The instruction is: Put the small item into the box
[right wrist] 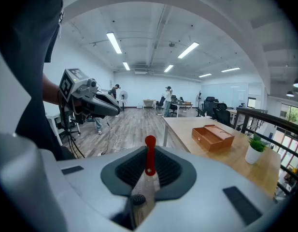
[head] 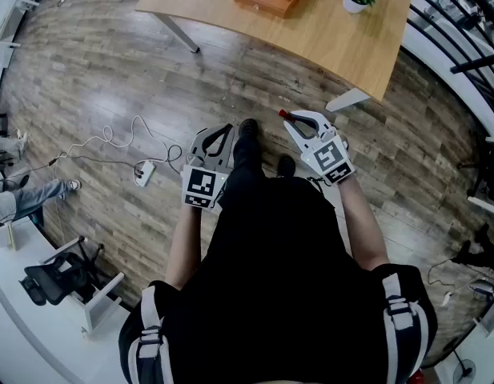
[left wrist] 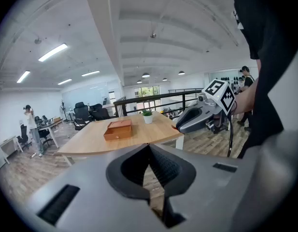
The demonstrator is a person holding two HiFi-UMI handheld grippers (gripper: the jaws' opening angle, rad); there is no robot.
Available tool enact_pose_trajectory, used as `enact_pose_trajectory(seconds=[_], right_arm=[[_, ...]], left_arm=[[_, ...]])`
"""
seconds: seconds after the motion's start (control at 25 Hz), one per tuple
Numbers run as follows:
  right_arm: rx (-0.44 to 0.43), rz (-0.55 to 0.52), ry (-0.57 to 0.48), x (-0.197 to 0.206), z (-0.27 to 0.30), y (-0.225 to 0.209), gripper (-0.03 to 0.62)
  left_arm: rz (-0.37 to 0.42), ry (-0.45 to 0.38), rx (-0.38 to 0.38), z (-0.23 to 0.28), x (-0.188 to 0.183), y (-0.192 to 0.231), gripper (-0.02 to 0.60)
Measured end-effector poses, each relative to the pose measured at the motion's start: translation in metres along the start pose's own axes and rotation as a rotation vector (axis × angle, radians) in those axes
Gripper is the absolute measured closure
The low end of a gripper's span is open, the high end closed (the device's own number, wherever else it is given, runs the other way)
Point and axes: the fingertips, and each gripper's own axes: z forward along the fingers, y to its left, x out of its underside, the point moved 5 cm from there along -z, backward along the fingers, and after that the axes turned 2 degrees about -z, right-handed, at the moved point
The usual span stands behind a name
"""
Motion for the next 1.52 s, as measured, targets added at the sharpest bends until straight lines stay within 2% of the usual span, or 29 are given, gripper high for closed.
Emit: enact_pose_trajectory(seconds=[0.16,0.36,0.56,0.8,1.04,1.28,1.52], right_arm=[[-0.018,-0.032,-0.017,-0.007,-0.015,0.014,0.528],[0.002,-0.038,-0.028,-0.009,-0.027,0.005,0.528],[-0.020,-0.038,-0.024,-0.010,-0.024,0.003,0.528],[-0.034,-0.024,-0.033,-0.015,-0.014,0.005,0.528],[-0.034,-0.012,-0.009,-0.026,0.011,-0.005,0.528],[0.005,0.005,-0.004,-0.040,0.033,-0.030,0.528],[0.048,0.015,0.010,-0.056,0.057,-0.045,0.528]], left_arm=[[0.004,0.005,-0.001,-0.004,0.000,-0.021,0.560],[0.033,-0.024,0.028,0.007,-0.017,-0.034,0.560],[0.023,-0.036,0.013,0.007,-0.023,-0.026,0.560],[-0.026,-0.013,-0.003,0.002,-0.005,-0.018,0.560],[-0.030,-0.014,0.017,0.014,-0.009,0.013,0.560],[0.010,-0.029,0.065,0.044,-0.026,0.051,0.560],[-0.002,-0.048,0.116,0.065,-0.031,0.086,0.560]])
